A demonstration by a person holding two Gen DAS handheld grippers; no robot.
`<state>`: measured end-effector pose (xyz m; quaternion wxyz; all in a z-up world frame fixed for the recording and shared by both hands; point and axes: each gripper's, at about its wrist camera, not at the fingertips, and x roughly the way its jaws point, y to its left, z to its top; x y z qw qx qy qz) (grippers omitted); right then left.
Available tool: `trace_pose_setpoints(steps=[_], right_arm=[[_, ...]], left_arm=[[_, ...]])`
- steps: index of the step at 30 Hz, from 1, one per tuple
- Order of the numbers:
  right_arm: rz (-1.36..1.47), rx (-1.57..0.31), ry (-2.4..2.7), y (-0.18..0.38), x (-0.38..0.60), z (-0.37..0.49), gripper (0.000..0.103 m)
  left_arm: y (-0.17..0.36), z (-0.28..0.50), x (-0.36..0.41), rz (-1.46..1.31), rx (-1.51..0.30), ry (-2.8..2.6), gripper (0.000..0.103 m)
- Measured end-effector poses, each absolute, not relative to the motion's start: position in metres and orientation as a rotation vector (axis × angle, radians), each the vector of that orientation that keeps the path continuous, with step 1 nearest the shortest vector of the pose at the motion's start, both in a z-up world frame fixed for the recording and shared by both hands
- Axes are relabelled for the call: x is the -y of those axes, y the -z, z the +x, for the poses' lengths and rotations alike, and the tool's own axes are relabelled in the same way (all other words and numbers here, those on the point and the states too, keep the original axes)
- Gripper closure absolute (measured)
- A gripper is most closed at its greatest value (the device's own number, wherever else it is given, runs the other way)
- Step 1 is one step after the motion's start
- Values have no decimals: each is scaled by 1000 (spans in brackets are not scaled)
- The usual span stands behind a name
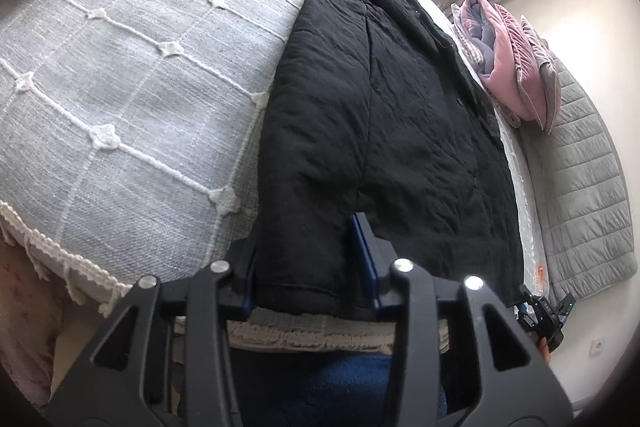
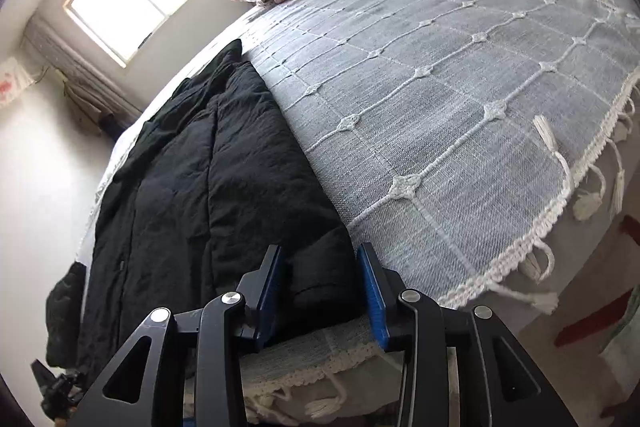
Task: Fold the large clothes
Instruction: 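Close the left gripper on the coat hem while the right gripper grasps the hem too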
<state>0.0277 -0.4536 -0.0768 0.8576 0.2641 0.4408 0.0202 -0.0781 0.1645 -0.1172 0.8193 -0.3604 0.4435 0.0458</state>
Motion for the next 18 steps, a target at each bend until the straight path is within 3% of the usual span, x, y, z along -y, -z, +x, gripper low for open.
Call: trace_pose_setpoints(steps=[8, 12, 18], right_arm=[[659, -927, -89, 79, 460, 24, 63], [611, -936, -69, 79, 452, 28, 63], [687, -921, -92, 80, 456, 26, 63]], left_arm=[[115, -70, -158, -718, -977, -120, 61], [114, -68, -156, -698, -978, -123, 74], [115, -66, -160, -720, -980, -104, 72]])
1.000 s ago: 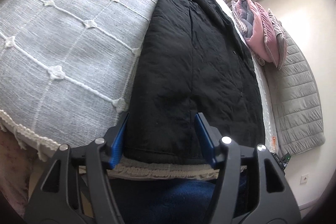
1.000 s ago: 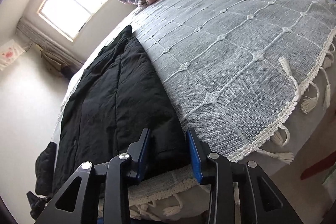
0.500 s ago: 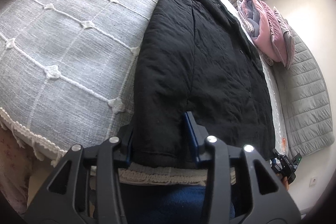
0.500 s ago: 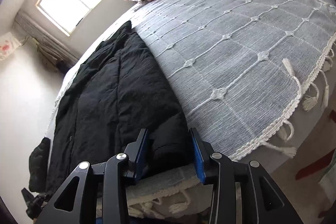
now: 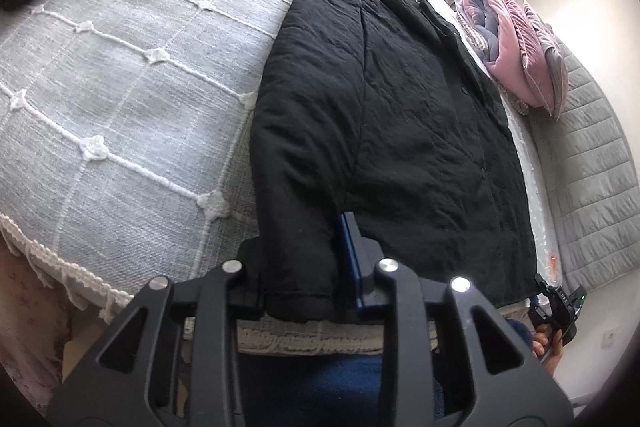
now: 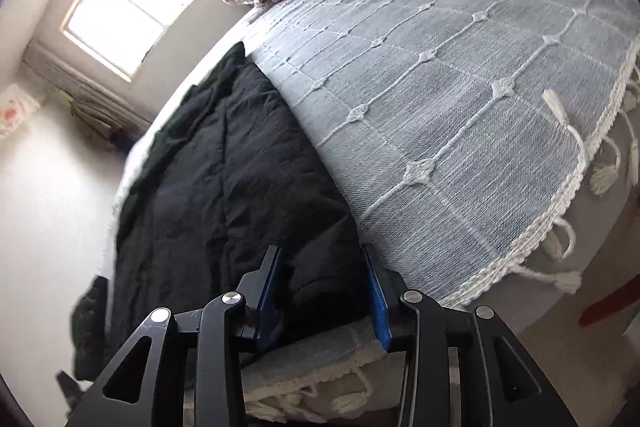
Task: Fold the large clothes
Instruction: 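Close the left gripper on the coat hem while the right gripper grasps the hem too, then lift the coat hem with both grippers and carry it toward the collar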
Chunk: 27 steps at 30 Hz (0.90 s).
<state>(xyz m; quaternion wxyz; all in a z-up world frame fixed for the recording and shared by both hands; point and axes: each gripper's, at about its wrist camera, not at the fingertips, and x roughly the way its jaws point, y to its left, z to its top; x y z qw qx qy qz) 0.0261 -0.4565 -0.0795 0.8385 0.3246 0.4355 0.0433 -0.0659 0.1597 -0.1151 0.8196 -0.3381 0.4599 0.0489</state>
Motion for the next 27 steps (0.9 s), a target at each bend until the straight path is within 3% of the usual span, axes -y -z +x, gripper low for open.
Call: trace_pose_setpoints(steps=[14, 19, 21, 22, 27], right_arm=[[873, -932, -152, 93, 480, 22, 62], [845, -931, -146, 97, 463, 31, 62], [804, -935, -123, 93, 459, 33, 80], [816, -947, -137, 94, 458, 34, 94], [861, -878, -188, 74, 463, 25, 97]], left_arm=[[117, -58, -158, -683, -994, -87, 75], [116, -57, -156, -672, -984, -94, 92], [114, -58, -158, -682, -974, -108, 94], [111, -60, -159, -688, -963, -114, 94], [83, -73, -168, -738, -880, -86, 96]])
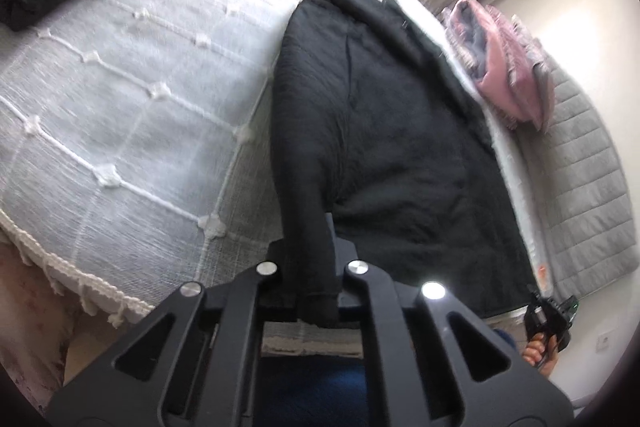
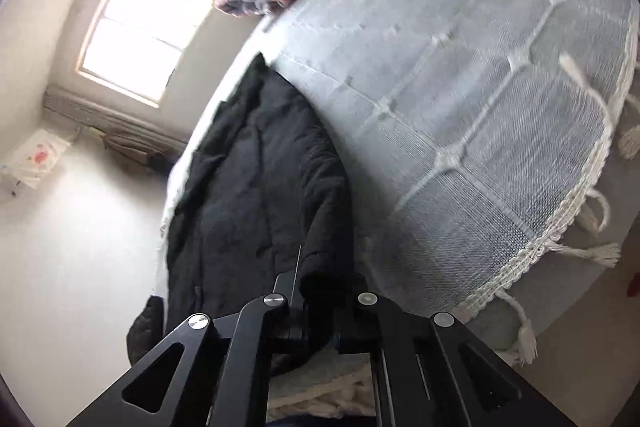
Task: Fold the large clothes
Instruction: 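Lift the coat hem with both grippers and carry it toward the collar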
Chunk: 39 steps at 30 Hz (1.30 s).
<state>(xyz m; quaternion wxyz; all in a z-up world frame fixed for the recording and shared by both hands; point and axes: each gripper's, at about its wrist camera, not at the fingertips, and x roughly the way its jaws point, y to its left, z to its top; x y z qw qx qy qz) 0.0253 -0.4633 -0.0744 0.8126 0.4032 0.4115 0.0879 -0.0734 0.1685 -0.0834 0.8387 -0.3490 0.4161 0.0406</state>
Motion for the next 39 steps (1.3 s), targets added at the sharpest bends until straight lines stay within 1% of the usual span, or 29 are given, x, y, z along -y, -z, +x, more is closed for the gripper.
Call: trace_pose_setpoints(steps=[6, 11, 16, 20, 23, 26, 31, 33, 39], right_arm=[[895, -819, -275, 33, 463, 5, 98], [876, -751, -334, -8, 463, -29, 98], [817, -585, -401, -78, 476, -92, 98], [758, -463, -420, -127, 484, -124, 98], [733, -448, -431, -137, 479, -114, 98], [751, -486, -425, -125, 475, -95, 98], [787, -514, -420, -108, 469, -60, 98], [786, -512, -419, -112, 466, -47, 98], [792, -541, -393, -113, 452, 33, 98]], left_arm=[[42, -98, -184, -747, -778, -71, 96], [-12, -146, -188, -719, -690, -30, 97], [-86, -215, -184, -674, -528, 45, 96], [-104, -233, -177, -624, -475, 64, 96], [-94, -216, -182, -627, -510, 55, 96], [-81, -193, -190, -658, -560, 37, 96], [-84, -162, -196, -670, -570, 34, 96], [-91, -137, -196, -650, -567, 25, 96], [-91, -48, -207, -650, -611, -17, 96]])
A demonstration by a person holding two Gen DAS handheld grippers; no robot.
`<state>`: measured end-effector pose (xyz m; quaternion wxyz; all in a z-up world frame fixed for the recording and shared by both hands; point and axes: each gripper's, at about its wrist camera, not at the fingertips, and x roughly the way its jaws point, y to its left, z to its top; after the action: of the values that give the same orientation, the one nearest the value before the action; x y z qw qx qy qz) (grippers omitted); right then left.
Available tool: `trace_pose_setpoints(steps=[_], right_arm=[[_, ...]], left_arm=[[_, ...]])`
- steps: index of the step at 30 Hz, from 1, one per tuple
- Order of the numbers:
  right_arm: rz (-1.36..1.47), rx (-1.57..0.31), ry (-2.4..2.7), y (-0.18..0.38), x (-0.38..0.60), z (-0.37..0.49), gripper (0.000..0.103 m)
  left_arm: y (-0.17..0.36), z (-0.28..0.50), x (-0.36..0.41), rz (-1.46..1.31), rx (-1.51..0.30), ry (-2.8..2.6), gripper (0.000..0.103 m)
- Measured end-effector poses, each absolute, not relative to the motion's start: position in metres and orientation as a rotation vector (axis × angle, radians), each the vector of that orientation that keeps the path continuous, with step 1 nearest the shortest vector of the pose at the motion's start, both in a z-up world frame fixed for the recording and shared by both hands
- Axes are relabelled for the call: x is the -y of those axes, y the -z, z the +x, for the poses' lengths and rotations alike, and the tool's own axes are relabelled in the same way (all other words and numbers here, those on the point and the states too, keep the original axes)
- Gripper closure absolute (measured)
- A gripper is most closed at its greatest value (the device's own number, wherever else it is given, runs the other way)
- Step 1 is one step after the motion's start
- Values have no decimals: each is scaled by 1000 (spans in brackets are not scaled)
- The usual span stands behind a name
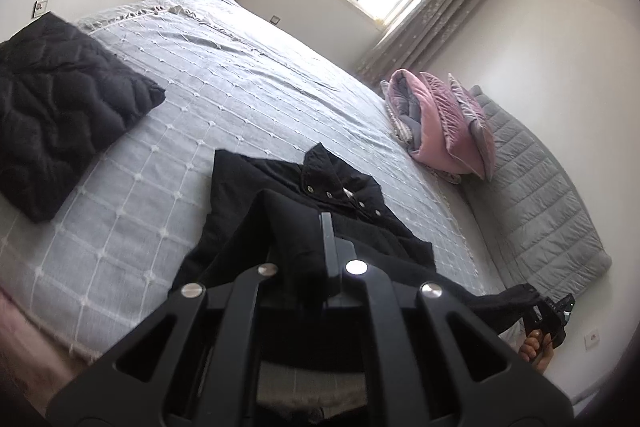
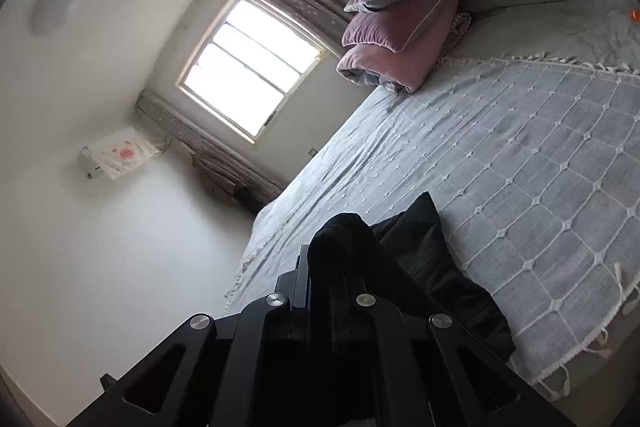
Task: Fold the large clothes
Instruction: 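Lift the coat hem with both grippers and carry it toward the collar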
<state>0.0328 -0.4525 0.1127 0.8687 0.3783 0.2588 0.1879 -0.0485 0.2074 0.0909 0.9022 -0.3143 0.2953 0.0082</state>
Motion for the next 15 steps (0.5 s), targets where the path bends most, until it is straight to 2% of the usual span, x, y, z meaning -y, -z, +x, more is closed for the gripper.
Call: trace_pose_setpoints(steps=[2, 7, 9, 13, 15], right_arm=[[769, -559, -374, -108, 441, 73, 98], [750, -680, -296, -63, 419, 175, 97], [728, -769, -239, -26, 408, 213, 96], [694, -938, -167, 45, 394, 257, 80], [697, -977, -177, 59, 395, 263, 79]], left_arm=[[-83, -6, -212, -627, -644, -52, 96], [-10, 100, -226, -626, -841, -169, 95], [29, 133, -234, -656, -942, -183, 89], [63, 152, -248, -721, -1026, -159, 76], [52, 146, -254, -708, -988, -138, 57]])
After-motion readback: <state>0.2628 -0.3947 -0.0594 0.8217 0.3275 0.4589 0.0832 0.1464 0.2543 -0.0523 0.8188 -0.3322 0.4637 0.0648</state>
